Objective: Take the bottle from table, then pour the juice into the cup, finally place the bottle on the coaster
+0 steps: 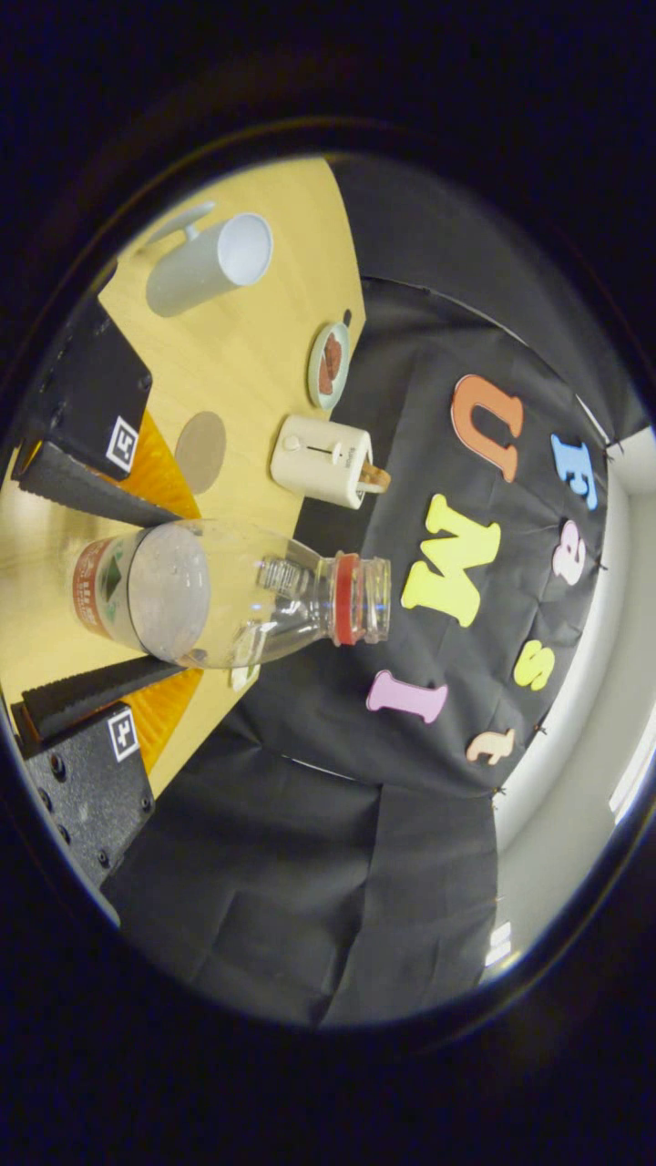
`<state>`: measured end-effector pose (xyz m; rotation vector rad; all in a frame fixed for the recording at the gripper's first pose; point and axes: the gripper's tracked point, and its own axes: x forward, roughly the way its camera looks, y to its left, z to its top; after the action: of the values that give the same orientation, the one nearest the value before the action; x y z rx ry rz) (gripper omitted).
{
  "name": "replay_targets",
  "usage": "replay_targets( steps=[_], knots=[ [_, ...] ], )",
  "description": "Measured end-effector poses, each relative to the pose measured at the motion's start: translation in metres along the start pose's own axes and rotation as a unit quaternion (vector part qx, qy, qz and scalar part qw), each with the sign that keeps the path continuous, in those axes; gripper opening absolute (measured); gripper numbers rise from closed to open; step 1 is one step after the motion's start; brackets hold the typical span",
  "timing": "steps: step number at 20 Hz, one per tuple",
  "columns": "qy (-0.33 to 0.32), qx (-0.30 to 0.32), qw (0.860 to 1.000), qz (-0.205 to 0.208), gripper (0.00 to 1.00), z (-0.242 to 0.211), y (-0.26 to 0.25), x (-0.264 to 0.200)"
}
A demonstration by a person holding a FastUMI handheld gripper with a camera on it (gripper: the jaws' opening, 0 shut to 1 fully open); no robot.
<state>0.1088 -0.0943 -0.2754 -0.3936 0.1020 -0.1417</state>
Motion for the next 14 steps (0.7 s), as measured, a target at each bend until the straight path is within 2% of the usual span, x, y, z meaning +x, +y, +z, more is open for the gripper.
replay_targets(
  steps=[7,14],
  knots=[
    [-0.001,-0.104,0.994,-0.021,0.78,0.003,0.002,-0.007],
    [-0.014,-0.229,0.973,-0.037,0.78,0.015,0.017,-0.016]
  ],
)
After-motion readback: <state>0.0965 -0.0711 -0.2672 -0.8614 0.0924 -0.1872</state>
